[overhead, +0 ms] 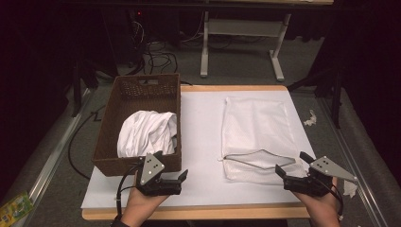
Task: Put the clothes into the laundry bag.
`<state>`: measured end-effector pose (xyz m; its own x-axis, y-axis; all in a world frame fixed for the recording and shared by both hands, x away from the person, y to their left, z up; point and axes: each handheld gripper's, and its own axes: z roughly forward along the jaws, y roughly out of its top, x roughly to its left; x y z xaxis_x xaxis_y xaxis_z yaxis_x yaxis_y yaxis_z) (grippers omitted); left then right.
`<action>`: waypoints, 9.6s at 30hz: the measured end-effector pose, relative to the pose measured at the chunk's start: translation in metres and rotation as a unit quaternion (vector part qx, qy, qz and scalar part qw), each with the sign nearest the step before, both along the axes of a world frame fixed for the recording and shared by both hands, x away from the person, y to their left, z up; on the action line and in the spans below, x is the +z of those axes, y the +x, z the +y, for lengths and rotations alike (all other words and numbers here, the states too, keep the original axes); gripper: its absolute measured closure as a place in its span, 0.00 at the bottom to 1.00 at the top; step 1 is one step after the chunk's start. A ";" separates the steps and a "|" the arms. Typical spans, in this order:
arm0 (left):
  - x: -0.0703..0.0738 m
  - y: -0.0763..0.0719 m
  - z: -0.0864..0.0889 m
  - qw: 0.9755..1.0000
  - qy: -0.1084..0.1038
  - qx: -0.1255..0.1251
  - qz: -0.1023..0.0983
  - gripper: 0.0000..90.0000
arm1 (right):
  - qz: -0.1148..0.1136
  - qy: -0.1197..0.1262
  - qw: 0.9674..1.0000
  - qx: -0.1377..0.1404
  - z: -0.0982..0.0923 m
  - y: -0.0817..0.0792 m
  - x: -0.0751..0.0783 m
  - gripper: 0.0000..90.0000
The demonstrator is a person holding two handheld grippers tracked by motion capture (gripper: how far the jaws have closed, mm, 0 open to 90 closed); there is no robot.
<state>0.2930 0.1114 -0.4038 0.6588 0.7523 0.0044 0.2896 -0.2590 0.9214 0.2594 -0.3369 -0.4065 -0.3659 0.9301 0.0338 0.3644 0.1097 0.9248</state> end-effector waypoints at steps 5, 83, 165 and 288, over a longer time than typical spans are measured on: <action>0.000 0.000 -0.001 1.000 0.004 -0.003 0.002 0.01 | 0.003 -0.002 1.000 -0.003 -0.001 -0.001 0.000 0.01; -0.026 -0.002 -0.041 0.994 -0.007 -0.111 0.021 0.23 | 0.178 -0.033 0.973 -0.145 -0.064 0.153 -0.058 0.64; 0.023 0.020 0.066 0.994 -0.055 0.089 -0.029 0.16 | 0.057 -0.010 0.998 -0.015 -0.025 0.020 -0.032 0.23; 0.004 0.201 0.051 0.925 0.183 0.173 0.284 0.77 | 0.047 -0.005 0.999 0.020 -0.019 0.024 -0.017 0.37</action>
<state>0.4942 0.1625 -0.4000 0.3534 0.9351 0.0265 0.8243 -0.3246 0.4638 0.2838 -0.3556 -0.4231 -0.3984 0.9153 0.0599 0.4450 0.1358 0.8852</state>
